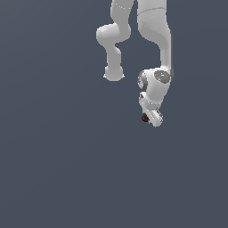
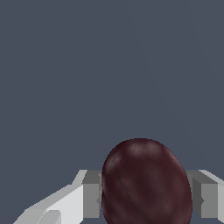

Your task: Pick up the object and move it to a goal position.

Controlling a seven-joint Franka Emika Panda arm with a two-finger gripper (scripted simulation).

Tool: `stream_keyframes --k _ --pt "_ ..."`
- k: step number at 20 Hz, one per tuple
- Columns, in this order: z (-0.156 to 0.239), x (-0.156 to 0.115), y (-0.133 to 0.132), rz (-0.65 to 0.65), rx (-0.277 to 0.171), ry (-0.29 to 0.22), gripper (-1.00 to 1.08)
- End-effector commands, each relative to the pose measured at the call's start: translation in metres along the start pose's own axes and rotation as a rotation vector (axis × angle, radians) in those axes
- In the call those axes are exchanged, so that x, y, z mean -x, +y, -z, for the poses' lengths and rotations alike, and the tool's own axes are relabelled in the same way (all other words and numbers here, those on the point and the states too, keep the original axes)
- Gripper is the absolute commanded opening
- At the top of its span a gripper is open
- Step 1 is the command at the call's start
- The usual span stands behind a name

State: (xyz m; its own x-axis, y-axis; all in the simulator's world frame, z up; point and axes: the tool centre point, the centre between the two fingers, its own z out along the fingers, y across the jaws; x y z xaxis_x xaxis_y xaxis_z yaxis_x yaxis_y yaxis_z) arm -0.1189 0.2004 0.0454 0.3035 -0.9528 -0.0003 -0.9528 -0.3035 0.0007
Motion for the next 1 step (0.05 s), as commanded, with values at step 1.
stream_keyframes --k 1 --pt "0.0006 0.0026 0.0001 -0.002 -0.001 0.000 -1.00"
